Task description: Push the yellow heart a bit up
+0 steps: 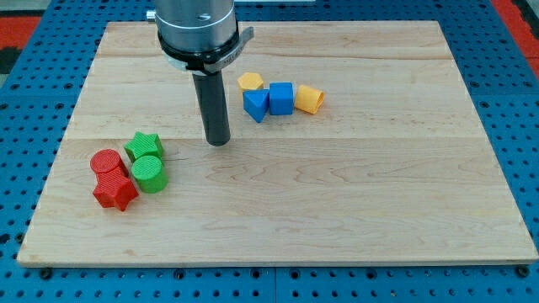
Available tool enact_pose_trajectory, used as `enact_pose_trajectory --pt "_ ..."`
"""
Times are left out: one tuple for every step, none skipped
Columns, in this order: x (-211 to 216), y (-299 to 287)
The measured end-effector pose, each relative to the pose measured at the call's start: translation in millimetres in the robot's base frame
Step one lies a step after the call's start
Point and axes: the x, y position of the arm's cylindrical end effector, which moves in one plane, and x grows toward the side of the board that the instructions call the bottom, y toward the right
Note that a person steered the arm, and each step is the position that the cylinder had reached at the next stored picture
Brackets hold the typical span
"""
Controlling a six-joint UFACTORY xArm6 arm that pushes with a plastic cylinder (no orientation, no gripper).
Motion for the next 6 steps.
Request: enact_pose_trajectory --pt "0 0" --pt "14 36" --pt "-6 93" --pt "-41 131" --pt "-58 119" --pt "-86 114"
